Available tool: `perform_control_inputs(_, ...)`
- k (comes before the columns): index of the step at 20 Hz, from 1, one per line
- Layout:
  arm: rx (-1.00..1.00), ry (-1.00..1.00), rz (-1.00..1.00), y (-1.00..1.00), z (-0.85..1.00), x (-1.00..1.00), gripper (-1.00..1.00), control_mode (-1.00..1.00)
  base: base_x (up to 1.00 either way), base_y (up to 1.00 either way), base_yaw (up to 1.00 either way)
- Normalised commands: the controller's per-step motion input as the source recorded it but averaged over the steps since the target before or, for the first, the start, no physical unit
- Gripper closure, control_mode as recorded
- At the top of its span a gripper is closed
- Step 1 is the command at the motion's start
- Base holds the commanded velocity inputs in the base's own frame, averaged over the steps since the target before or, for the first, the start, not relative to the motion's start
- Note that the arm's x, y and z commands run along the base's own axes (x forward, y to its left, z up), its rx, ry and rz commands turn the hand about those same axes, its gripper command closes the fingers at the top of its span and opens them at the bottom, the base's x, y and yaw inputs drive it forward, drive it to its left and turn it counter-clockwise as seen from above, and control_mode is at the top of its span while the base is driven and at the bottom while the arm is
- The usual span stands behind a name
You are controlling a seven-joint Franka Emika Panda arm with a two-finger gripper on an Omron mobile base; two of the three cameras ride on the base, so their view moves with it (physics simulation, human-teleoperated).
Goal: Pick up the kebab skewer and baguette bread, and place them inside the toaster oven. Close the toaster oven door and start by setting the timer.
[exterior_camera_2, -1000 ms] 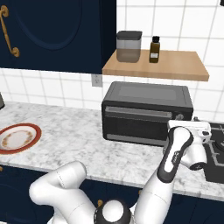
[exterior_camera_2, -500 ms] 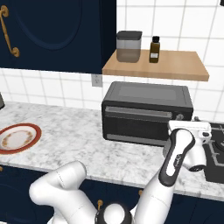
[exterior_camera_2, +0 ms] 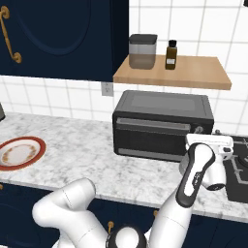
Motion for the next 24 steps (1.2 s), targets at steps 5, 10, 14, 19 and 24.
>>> perform_control_inputs(5,0.00,0.00,0.00,0.00,0.00,0.12,-1.00,-1.00,0.00,0.00,0.00)
perform_control_inputs(10,0.00,0.00,-0.01,0.00,0.00,0.12,-1.00,-1.00,0.00,0.00,0.00)
perform_control_inputs(14,0.00,0.00,-0.02,0.02,0.00,0.16,1.00,-1.00,0.00,0.00,0.00)
perform_control_inputs(19,0.00,0.00,-0.03,0.00,0.00,0.19,1.00,-1.00,0.00,0.00,0.00)
perform_control_inputs(24,0.00,0.00,-0.09,0.05,0.00,0.03,1.00,-1.00,0.00,0.00,0.00)
